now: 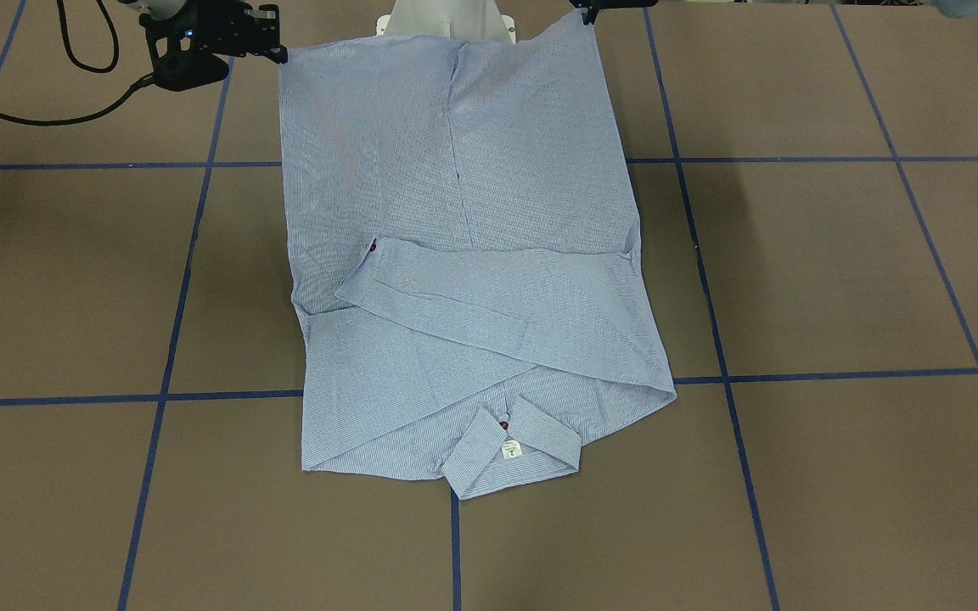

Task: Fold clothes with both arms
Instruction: 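Lift the hem with both grippers and carry it toward the collar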

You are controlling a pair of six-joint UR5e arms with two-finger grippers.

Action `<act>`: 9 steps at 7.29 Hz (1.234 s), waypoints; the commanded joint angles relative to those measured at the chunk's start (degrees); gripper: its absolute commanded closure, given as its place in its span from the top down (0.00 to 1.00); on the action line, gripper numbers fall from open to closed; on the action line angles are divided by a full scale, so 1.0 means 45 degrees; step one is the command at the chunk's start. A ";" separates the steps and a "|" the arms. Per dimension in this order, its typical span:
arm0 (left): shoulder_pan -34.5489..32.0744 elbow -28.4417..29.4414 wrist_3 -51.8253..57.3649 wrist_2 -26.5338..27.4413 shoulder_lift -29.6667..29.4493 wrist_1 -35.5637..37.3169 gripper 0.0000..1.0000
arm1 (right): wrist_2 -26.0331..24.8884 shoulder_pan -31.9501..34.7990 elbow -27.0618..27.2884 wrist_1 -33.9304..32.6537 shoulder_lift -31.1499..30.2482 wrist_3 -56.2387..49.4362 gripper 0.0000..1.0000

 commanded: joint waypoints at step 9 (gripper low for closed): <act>-0.4324 0.2447 0.2111 -0.0005 -0.1671 -0.0178 0.00 | -0.1277 0.2043 -0.3409 0.0128 0.3078 -0.0032 0.00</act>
